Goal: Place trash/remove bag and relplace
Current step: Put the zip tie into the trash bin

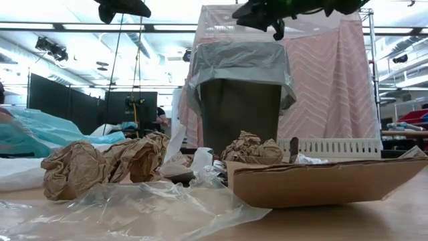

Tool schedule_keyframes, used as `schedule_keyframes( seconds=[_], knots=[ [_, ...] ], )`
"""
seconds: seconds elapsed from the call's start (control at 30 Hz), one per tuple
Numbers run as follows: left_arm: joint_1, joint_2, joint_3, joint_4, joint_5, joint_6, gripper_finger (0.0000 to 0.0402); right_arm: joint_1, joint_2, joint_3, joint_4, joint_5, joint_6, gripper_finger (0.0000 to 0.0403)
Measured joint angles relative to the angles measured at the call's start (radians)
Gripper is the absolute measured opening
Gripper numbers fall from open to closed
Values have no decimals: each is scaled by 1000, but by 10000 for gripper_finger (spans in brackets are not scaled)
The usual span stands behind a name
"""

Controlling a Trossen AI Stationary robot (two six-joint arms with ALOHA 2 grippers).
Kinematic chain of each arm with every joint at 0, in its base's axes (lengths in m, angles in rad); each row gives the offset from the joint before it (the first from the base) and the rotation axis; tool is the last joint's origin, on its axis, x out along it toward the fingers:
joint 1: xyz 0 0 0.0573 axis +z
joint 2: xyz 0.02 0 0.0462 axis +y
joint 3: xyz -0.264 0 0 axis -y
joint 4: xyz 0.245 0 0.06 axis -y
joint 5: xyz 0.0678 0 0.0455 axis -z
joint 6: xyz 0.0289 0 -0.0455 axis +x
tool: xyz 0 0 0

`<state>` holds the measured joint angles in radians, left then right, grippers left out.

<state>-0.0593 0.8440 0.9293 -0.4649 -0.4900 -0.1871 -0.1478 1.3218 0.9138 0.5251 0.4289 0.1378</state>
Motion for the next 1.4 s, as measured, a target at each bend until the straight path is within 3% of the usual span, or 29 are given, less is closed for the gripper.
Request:
schedule_keyframes(
  seconds=[0.2,0.33,0.47,0.63,0.87,1.1,1.2,1.4],
  knots=[
    [0,0,0,-1,0,0,15,66,-126,2,-29,-99,-20,149],
    [0,0,0,-4,0,0,15,168,-219,3,-342,-236,94,142],
    [0,0,0,-4,-7,0,15,297,-208,0,-624,-341,217,123],
    [0,0,0,-5,-14,0,15,389,-115,0,-735,-337,180,111],
    [0,0,0,-4,-15,-6,15,456,63,0,-740,-408,125,117],
    [0,0,0,-4,-14,-7,15,458,142,1,-781,-319,71,118],
    [0,0,0,-4,-14,-7,15,422,180,2,-833,-267,186,119],
    [0,0,0,-4,-14,-8,15,354,251,1,-883,-268,345,119]
  ],
)
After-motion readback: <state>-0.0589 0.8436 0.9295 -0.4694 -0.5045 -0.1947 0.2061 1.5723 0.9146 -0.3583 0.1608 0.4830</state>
